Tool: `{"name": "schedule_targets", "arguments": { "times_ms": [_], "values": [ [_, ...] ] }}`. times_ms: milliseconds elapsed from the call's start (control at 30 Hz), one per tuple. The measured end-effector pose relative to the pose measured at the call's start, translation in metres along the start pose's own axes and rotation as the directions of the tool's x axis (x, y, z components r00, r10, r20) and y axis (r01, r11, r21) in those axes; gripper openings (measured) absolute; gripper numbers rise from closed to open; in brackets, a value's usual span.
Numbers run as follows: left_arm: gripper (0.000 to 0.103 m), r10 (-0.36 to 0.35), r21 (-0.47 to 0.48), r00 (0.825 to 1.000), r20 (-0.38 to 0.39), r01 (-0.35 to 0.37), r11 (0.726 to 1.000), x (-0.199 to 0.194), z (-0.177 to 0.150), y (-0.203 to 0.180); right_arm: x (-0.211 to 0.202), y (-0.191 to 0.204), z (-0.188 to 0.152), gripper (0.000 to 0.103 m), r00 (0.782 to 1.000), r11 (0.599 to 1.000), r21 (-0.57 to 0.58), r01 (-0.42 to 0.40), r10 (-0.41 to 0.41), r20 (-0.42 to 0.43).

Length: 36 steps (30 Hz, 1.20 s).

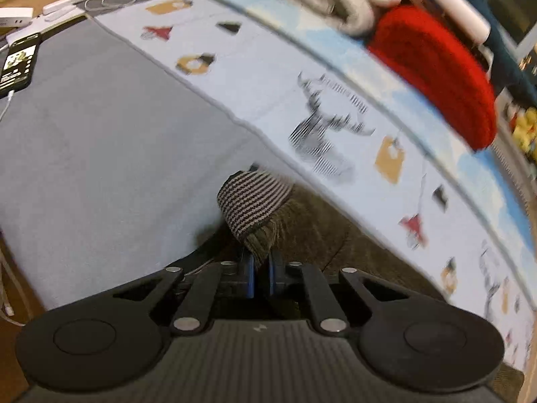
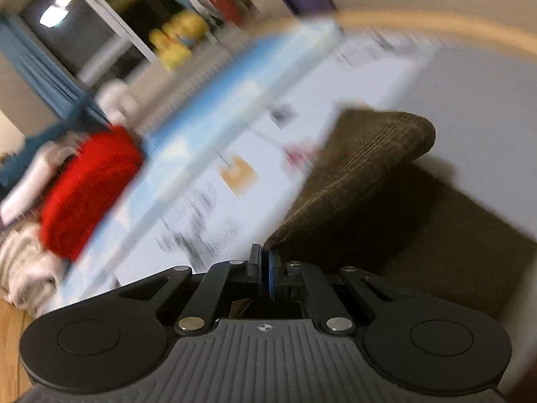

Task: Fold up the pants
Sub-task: 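Fold the waistband over with the left tool while the right tool grasps the leg end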

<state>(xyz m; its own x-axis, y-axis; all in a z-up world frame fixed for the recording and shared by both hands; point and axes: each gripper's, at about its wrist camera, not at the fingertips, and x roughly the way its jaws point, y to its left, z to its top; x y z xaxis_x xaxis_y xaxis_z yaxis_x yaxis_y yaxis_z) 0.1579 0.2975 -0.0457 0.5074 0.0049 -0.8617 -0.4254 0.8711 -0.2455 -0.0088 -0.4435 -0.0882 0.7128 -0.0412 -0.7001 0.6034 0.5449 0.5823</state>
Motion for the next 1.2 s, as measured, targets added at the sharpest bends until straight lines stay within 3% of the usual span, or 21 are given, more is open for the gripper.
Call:
{"name": "schedule_targets", "arguments": {
  "times_ms": [67, 100, 133, 167, 267, 333, 433, 567, 600, 700, 733, 800, 900, 967, 1033, 1067, 1100, 1200],
  "values": [
    [0.008, 0.032, 0.008, 0.998, -0.051, -0.031, 0.999, 0.008, -0.001, 0.007, 0.008, -0.029, -0.015, 0.003, 0.987, 0.996, 0.047, 0.071, -0.063, -0.151],
    [0.009, 0.044, -0.001, 0.995, -0.084, -0.044, 0.999, 0.013, -0.001, 0.011, 0.015, -0.047, -0.02, 0.003, 0.97, 0.991, 0.087, 0.101, -0.078, -0.231],
    [0.009, 0.049, -0.012, 0.992, -0.12, -0.051, 0.999, 0.019, -0.001, 0.014, 0.016, -0.058, -0.019, 0.003, 0.967, 0.987, 0.128, 0.092, -0.058, -0.248],
    [0.011, 0.052, -0.016, 0.989, -0.139, -0.055, 0.998, 0.023, -0.001, 0.015, 0.012, -0.064, -0.014, 0.003, 0.973, 0.986, 0.136, 0.093, -0.061, -0.224],
    [0.025, 0.088, -0.012, 0.984, -0.152, -0.09, 0.996, 0.027, -0.004, 0.015, -0.006, -0.083, 0.012, 0.007, 0.984, 0.98, 0.094, 0.177, -0.173, -0.051],
    [0.031, 0.079, -0.029, 0.984, -0.162, -0.084, 0.996, 0.029, -0.005, 0.016, -0.012, -0.108, 0.023, 0.007, 0.985, 0.97, 0.169, 0.174, -0.175, -0.008],
    [0.031, 0.08, -0.048, 0.983, -0.168, -0.089, 0.995, 0.031, -0.007, 0.02, -0.009, -0.135, 0.026, 0.007, 0.985, 0.95, 0.26, 0.171, -0.167, -0.036],
    [0.031, 0.076, -0.046, 0.984, -0.164, -0.084, 0.995, 0.033, -0.004, 0.021, 0.006, -0.142, 0.031, 0.008, 0.987, 0.945, 0.286, 0.159, -0.146, -0.067],
    [0.031, 0.079, -0.041, 0.983, -0.165, -0.087, 0.995, 0.035, -0.003, 0.02, 0.009, -0.142, 0.034, 0.01, 0.988, 0.946, 0.285, 0.157, -0.145, -0.061],
    [0.034, 0.084, -0.031, 0.982, -0.168, -0.09, 0.995, 0.035, -0.004, 0.019, 0.015, -0.14, 0.04, 0.032, 0.987, 0.947, 0.277, 0.161, -0.157, -0.037],
    [0.036, 0.083, -0.029, 0.982, -0.168, -0.089, 0.996, 0.035, -0.005, 0.018, 0.018, -0.139, 0.042, 0.035, 0.987, 0.948, 0.275, 0.159, -0.155, -0.037],
    [0.044, 0.087, -0.023, 0.981, -0.172, -0.092, 0.996, 0.038, -0.005, 0.016, 0.025, -0.142, 0.048, 0.035, 0.989, 0.948, 0.283, 0.146, -0.14, -0.043],
    [0.045, 0.086, -0.023, 0.98, -0.178, -0.092, 0.996, 0.04, -0.004, 0.017, 0.033, -0.146, 0.049, 0.035, 0.987, 0.94, 0.3, 0.163, -0.153, -0.058],
    [0.045, 0.085, -0.028, 0.98, -0.179, -0.091, 0.995, 0.042, -0.004, 0.018, 0.034, -0.145, 0.048, 0.031, 0.983, 0.94, 0.287, 0.184, -0.176, -0.052],
    [0.045, 0.084, -0.03, 0.98, -0.179, -0.091, 0.995, 0.043, -0.003, 0.018, 0.028, -0.139, 0.049, 0.006, 0.983, 0.951, 0.251, 0.182, -0.182, -0.025],
    [0.035, 0.083, -0.022, 0.981, -0.176, -0.088, 0.996, 0.042, -0.004, 0.018, 0.024, -0.133, 0.051, 0.004, 0.985, 0.961, 0.219, 0.169, -0.173, -0.001],
    [0.015, 0.075, -0.008, 0.983, -0.168, -0.077, 0.997, 0.04, -0.004, 0.016, 0.015, -0.123, 0.052, 0.003, 0.984, 0.972, 0.172, 0.163, -0.172, 0.043],
    [0.009, 0.035, 0.028, 0.994, -0.1, -0.033, 0.999, 0.021, -0.005, 0.011, -0.03, -0.097, 0.05, 0.002, 0.96, 0.985, 0.083, 0.152, -0.168, 0.225]
  ]
}}
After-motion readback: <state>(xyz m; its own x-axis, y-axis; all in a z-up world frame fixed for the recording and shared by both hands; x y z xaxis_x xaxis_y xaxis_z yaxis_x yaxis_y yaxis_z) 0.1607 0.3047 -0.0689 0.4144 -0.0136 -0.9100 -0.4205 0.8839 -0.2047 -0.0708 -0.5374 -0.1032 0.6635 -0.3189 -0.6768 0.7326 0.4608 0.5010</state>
